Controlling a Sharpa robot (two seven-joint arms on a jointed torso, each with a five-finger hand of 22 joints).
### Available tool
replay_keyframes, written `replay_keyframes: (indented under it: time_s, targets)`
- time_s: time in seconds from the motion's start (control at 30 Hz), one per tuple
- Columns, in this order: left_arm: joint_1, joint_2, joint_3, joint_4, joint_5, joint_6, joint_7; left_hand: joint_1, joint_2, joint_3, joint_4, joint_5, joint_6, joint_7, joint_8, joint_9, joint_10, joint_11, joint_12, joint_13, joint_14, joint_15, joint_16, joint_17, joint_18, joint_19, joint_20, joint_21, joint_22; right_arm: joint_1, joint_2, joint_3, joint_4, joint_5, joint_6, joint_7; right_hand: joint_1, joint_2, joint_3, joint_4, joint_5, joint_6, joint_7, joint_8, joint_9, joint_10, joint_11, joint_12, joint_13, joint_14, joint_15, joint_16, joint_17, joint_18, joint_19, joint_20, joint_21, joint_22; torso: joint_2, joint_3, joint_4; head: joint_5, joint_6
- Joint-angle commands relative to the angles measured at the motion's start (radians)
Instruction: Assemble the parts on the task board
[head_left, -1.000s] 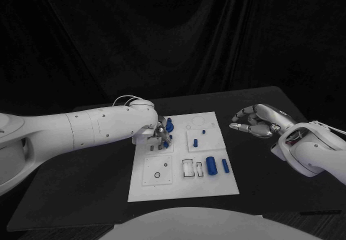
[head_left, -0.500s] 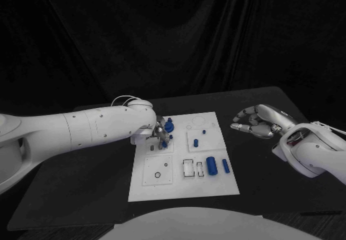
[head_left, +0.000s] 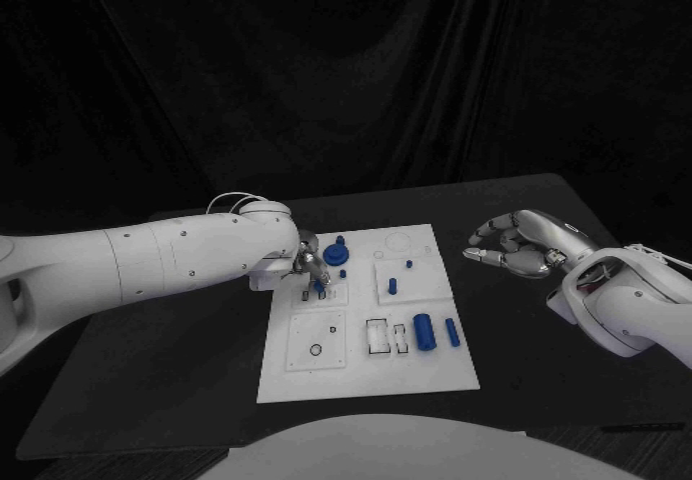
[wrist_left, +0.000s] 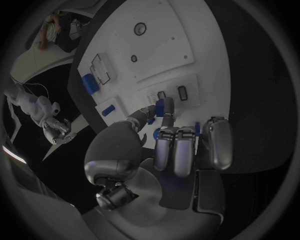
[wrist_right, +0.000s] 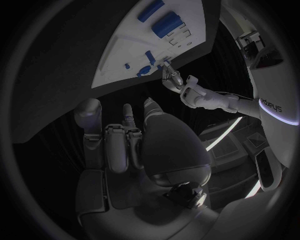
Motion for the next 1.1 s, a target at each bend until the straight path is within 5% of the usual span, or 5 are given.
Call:
replay_keyframes:
  time_s: [0.03,0.23,0.4,1.1]
  targets:
    - [-0.001,-0.012,0.001,0.011,-0.001,-0.055,-0.017,-0.016,0.001,0.022,-0.006,-0.001,0.014,-0.009,0.005,0.007,0.104,-0.010,0.003,0.262,0.104,-0.012,0.003,0.263,-0.003,0.011,-0.001,0.004,0.121,-0.003,-0.002,0.001,0.002,-0.002,0.004,-0.013,0.010,0.004,0.001,-0.006,0.005,0.005,-0.001,0.006,-0.001,0.083,0.005,-0.004,0.235,0.056,0.008,-0.005,0.121,-0.001,0.000,0.002,-0.007,0.109,0.000,-0.0002,0.0008,0.001,0.000]
    - [-0.002,-0.034,0.000,0.025,0.010,-0.088,-0.028,-0.038,0.004,0.030,0.010,-0.007,0.015,-0.010,0.007,0.016,0.104,-0.011,0.003,0.262,0.104,-0.014,0.003,0.263,-0.003,0.011,-0.004,0.002,0.121,-0.004,-0.001,0.001,0.001,-0.002,0.005,-0.015,0.011,0.004,0.001,-0.005,0.005,0.005,-0.001,0.006,-0.002,0.083,0.005,-0.004,0.235,0.056,0.008,-0.005,0.121,-0.001,-0.001,0.002,-0.007,0.109,0.000,-0.0008,-0.0003,0.012,0.000]
    - [-0.002,-0.044,0.000,0.025,0.125,-0.114,-0.051,-0.041,0.002,0.037,0.013,-0.001,0.018,-0.013,0.009,0.022,0.104,-0.014,0.003,0.262,0.104,-0.016,0.003,0.263,-0.004,0.017,-0.006,0.005,0.125,-0.005,-0.001,0.001,0.001,-0.002,0.005,-0.016,0.011,0.004,0.001,-0.005,0.005,0.005,-0.001,0.006,-0.002,0.083,0.005,-0.004,0.235,0.056,0.008,-0.005,0.121,-0.001,-0.001,0.002,-0.007,0.109,-0.001,-0.0002,0.0016,0.019,0.000]
    - [-0.008,-0.060,0.000,0.064,0.119,-0.154,-0.051,-0.041,0.003,0.042,0.018,0.003,0.012,-0.011,0.005,0.027,0.104,-0.014,0.003,0.262,0.104,-0.017,0.003,0.263,-0.003,0.015,-0.008,0.000,0.123,-0.011,-0.001,0.001,-0.002,-0.002,0.008,-0.019,0.013,0.003,0.001,-0.005,0.005,0.005,0.000,0.006,-0.003,0.077,0.006,-0.012,0.228,0.056,0.009,-0.007,0.119,-0.001,-0.001,0.003,-0.008,0.109,0.000,0.0007,0.0005,0.035,0.000]
